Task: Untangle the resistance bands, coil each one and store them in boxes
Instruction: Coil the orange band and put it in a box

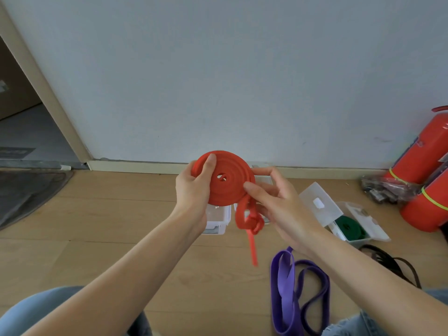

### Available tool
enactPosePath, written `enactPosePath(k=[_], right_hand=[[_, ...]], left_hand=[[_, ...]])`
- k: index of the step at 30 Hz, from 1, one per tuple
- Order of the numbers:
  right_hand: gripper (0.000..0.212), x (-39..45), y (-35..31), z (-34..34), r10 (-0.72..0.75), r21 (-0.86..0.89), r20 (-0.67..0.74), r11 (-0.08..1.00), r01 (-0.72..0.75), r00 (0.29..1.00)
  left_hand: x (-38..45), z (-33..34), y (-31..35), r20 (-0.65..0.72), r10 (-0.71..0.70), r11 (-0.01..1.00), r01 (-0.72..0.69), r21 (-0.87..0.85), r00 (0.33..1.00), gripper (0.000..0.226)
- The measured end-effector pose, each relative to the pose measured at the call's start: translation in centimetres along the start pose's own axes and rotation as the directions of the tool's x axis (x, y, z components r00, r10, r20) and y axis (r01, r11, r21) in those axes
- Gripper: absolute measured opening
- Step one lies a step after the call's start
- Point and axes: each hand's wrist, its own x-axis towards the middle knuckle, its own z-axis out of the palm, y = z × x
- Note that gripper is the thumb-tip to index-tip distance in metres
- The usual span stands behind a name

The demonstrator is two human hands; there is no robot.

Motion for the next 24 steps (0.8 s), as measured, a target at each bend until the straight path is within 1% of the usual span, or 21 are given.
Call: enactPosePath(k=[2, 3, 4, 5, 6, 7, 8, 9, 10, 11, 13, 15, 18, 21, 24], right_hand=[[0.027, 0.2, -0.2, -0.8, 0.004, -0.103, -0.043, 0.995, -0.008, 0.999], [0.027, 0.5, -0.5, -1.4, -0.014, -0.174, -0.063, 0.985, 0.003, 0.998], [0.029, 0.8, -1.0, -2.2, -0.043, -0.244, -0.072, 0.969, 0.024, 0.996], [0.034, 1.0, -1.6, -3.0, -0.074, -0.315, -0.055, 0.948, 0.053, 0.996], [0.039, 1.0, -2.0, -3.4, -0.098, -0.386, -0.006, 0.918, 0.088, 0.995], [0.042, 1.0, -2.3, -3.6, -0.107, -0.455, 0.062, 0.882, 0.123, 0.992], [0.043, 0.8, -2.2, -3.4, -0.102, -0.514, 0.125, 0.844, 0.153, 0.987], [0.044, 0.6, -1.9, -3.1, -0.094, -0.554, 0.164, 0.815, 0.17, 0.982], [0.042, 0.5, -1.6, -2.8, -0.094, -0.566, 0.169, 0.805, 0.174, 0.981], [0.037, 0.4, -1.4, -2.7, -0.102, -0.544, 0.146, 0.823, 0.166, 0.984], [0.022, 0.6, -1.7, -3.1, -0.114, -0.459, 0.092, 0.877, 0.143, 0.989], [0.014, 1.0, -2.5, -3.7, -0.104, -0.408, 0.113, 0.902, 0.142, 0.988], [0.018, 1.2, -2.5, -3.9, -0.068, -0.322, 0.162, 0.939, 0.118, 0.984], [0.023, 1.5, -2.3, -4.1, 0.007, -0.327, 0.143, 0.944, 0.041, 0.99], [0.028, 1.8, -2.7, -5.0, 0.055, -0.234, 0.14, 0.972, -0.021, 0.989]], left_hand=[[0.0, -0.3, -0.1, 0.078, -0.019, 0.996, 0.012, 0.086, 0.997, 0.019], [0.1, -0.6, 0.1, 0.165, -0.036, 0.987, 0.01, 0.158, 0.986, 0.022], [0.3, -1.0, 0.3, 0.276, -0.062, 0.972, -0.005, 0.235, 0.959, 0.024], [0.4, -1.3, 0.6, 0.382, -0.1, 0.951, -0.025, 0.309, 0.919, 0.025], [0.3, -1.5, 0.7, 0.46, -0.14, 0.926, -0.049, 0.374, 0.877, 0.025], [0.1, -1.5, 0.6, 0.501, -0.161, 0.897, -0.086, 0.434, 0.85, 0.025], [-0.2, -1.3, 0.4, 0.513, -0.156, 0.862, -0.137, 0.487, 0.844, 0.025], [-0.5, -1.1, 0.3, 0.507, -0.126, 0.832, -0.187, 0.522, 0.853, 0.025], [-0.6, -1.0, 0.1, 0.497, -0.087, 0.821, -0.22, 0.527, 0.864, 0.025], [-0.6, -0.9, 0.0, 0.485, -0.059, 0.835, -0.223, 0.503, 0.872, 0.025], [-0.4, -1.0, 0.4, 0.45, -0.033, 0.9, -0.169, 0.402, 0.893, 0.024], [0.0, -1.1, 0.8, 0.394, -0.021, 0.948, -0.107, 0.3, 0.919, 0.026], [0.4, -0.8, 0.8, 0.314, 0.006, 0.969, -0.082, 0.231, 0.95, 0.028], [0.4, 0.0, 0.6, 0.245, 0.017, 0.973, -0.072, 0.218, 0.969, 0.027], [0.3, 1.3, 0.4, 0.188, 0.036, 0.98, -0.072, 0.187, 0.981, 0.02]])
